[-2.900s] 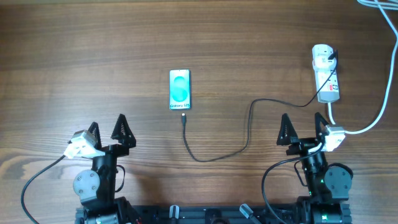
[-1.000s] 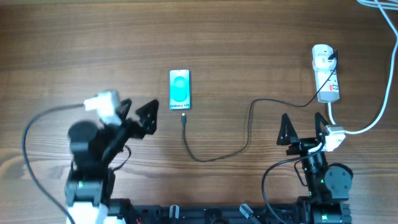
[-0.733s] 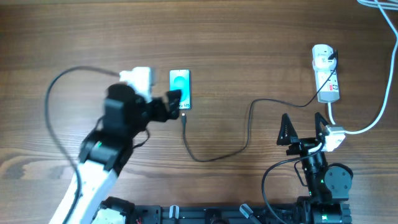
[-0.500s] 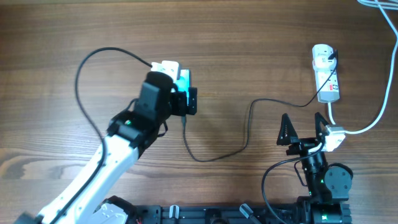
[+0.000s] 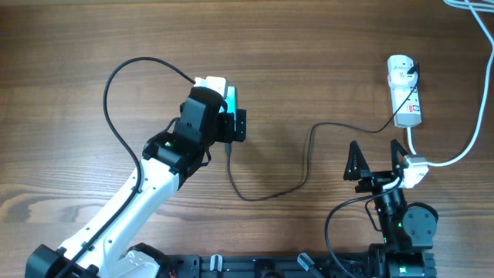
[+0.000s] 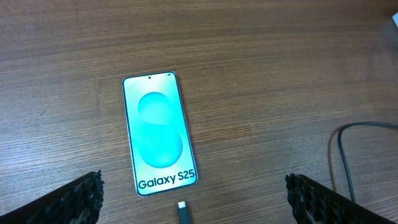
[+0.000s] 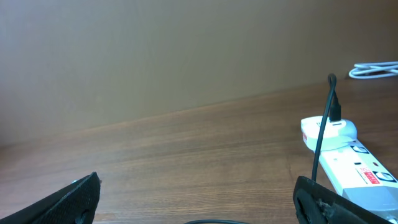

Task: Plug charger to phone and switch on socket
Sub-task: 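Move the left gripper forward over the Galaxy S25 phone, then lower the left gripper onto the phone and close on it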

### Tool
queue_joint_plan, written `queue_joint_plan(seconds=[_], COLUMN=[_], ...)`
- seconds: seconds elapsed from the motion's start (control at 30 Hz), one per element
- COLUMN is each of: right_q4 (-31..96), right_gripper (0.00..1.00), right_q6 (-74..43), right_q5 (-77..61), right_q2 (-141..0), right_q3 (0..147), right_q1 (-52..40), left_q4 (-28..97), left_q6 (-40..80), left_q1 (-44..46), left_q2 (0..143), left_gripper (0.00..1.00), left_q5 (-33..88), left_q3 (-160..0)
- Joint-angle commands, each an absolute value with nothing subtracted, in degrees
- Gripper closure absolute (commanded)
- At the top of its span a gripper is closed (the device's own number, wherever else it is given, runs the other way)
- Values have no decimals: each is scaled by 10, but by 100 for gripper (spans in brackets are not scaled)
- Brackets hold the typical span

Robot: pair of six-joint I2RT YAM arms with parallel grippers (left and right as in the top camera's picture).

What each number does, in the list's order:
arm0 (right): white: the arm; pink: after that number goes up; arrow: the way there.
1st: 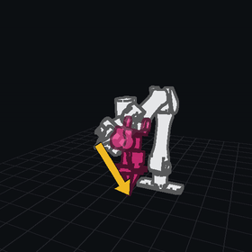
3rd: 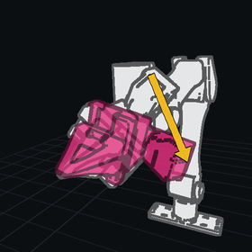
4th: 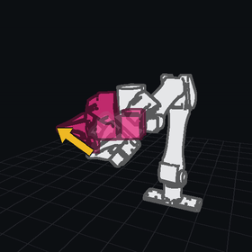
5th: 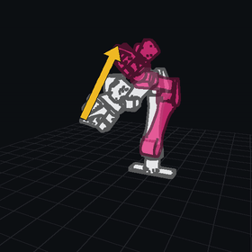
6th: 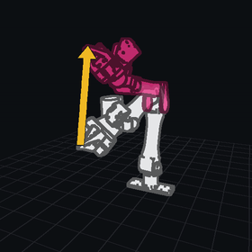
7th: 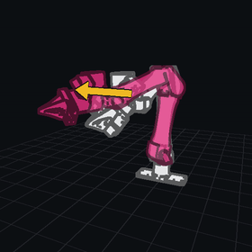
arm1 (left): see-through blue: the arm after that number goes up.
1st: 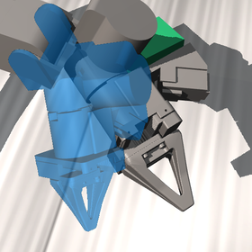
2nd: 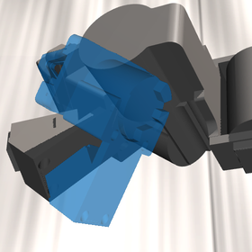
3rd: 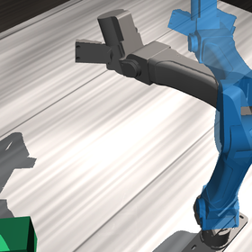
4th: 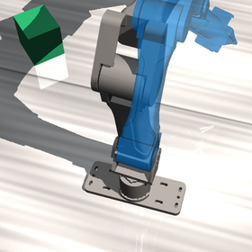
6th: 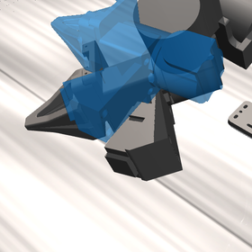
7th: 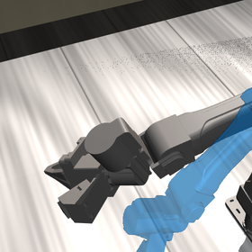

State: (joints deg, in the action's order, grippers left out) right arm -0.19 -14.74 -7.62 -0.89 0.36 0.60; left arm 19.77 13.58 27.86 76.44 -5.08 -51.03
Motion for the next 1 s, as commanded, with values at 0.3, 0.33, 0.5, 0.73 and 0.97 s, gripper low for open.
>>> queue_joint_plan(seconds=[0.3, 0.33, 0.5, 0.73, 0.97], right_q4=[-4, -4, -4, -4, -4], right_gripper=[0, 0, 0, 0, 0], right_q6=[-152, -152, -152, -152, -152], right_q5=[-70, -70, -70, -70, -70], right_q2=[-2, -2, -2, -2, -2], right_q3=[3, 3, 3, 3, 3], right_q1=[8, 8, 8, 8, 8], left_q4=[286, 295, 321, 321, 311], left_q6=[198, 198, 198, 200, 226], left_q1=[248, 248, 248, 248, 248], left_q2=[893, 913, 981, 1032, 1062], left_gripper=[0, 0, 0, 0, 0], left_q5=[-59, -59, -59, -61, -77], left_q3=[-608, -628, -684, -691, -691])
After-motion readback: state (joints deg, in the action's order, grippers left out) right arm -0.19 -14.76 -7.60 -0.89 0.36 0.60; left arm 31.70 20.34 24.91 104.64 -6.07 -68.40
